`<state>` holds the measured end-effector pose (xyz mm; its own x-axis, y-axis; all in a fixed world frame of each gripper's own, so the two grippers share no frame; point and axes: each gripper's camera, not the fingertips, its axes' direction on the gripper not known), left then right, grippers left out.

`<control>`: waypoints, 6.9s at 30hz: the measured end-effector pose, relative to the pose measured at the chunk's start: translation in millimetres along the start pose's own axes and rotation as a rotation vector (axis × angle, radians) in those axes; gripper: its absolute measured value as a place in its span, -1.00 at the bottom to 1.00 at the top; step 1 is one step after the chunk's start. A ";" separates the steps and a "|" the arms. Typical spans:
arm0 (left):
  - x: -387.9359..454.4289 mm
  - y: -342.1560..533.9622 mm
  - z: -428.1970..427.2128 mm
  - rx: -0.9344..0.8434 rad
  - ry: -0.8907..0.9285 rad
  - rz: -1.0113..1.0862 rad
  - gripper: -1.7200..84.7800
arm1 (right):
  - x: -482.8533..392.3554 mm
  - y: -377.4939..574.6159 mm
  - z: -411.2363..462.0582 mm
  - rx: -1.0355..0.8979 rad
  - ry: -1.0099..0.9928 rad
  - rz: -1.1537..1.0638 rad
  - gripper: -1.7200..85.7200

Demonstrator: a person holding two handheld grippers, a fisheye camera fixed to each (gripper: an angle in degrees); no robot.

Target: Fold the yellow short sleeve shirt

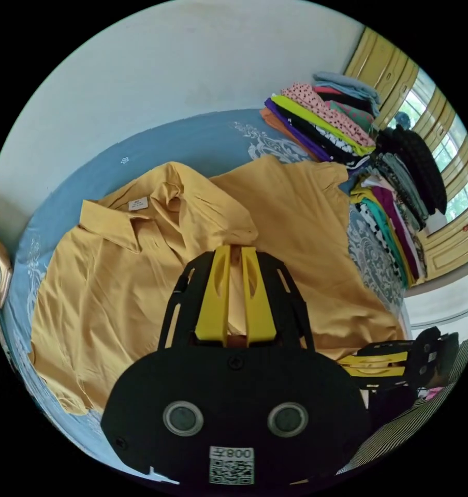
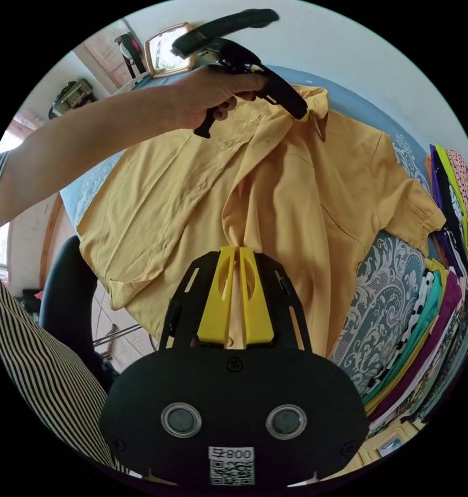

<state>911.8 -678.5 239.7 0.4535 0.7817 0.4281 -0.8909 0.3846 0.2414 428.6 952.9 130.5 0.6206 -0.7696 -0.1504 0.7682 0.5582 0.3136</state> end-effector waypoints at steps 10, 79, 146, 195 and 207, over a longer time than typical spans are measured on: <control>-90.9 -10.9 -53.6 0.153 0.208 -0.213 -0.92 | 18.7 11.7 -50.9 0.170 -0.302 -0.036 -0.94; 77.8 456.8 -183.2 -0.302 0.474 -0.314 -0.89 | -63.7 154.1 -31.1 -0.207 -0.037 0.006 -0.88; 1.8 612.1 -318.9 -0.157 0.781 -0.640 -0.95 | 113.4 295.8 -146.4 -0.178 -0.124 0.293 -0.96; -90.7 432.8 -300.5 0.013 0.246 -0.642 -0.95 | 157.8 82.0 -55.1 0.010 0.183 0.224 -0.96; -94.6 338.7 -205.7 -0.078 -0.095 -0.495 -0.95 | 154.5 53.0 23.9 -0.009 0.371 0.130 -0.96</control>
<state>562.2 -521.2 101.8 0.8187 0.4498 0.3570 -0.5662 0.7359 0.3713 561.5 856.2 146.3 0.7260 -0.5288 -0.4397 0.6800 0.6476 0.3439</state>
